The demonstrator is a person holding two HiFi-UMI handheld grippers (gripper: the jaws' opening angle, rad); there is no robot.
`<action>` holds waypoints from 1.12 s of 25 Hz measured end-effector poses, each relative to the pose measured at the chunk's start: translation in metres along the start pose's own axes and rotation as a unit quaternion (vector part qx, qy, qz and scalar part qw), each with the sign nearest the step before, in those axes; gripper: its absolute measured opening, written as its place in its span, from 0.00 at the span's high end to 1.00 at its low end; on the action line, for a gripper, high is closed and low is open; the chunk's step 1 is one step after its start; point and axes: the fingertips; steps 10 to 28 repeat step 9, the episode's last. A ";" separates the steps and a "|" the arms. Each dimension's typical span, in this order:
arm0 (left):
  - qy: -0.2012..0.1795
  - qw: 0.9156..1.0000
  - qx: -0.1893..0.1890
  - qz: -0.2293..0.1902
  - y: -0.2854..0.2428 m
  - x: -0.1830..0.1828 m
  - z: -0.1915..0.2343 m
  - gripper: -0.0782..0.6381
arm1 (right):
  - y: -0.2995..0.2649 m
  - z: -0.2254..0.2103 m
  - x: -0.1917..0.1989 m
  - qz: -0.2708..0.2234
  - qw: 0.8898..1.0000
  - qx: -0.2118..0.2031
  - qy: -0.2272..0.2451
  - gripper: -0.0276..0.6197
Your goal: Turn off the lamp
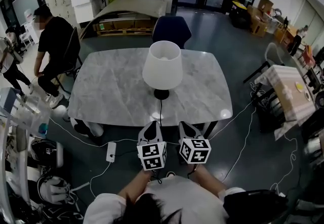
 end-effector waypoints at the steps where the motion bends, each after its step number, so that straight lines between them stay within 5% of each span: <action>1: 0.000 1.000 0.001 0.001 0.000 0.001 -0.001 0.88 | 0.001 0.000 0.001 0.001 1.000 0.001 0.000 0.96; 28: -0.001 1.000 0.005 0.002 0.001 0.004 0.002 0.88 | 0.001 0.002 0.004 0.001 1.000 0.005 0.001 0.96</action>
Point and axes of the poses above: the fingertips, and each gripper's own axes: y backward along the fingers, z to its left, x out of its underside, and after that the axes turned 11 degrees about x, right-handed
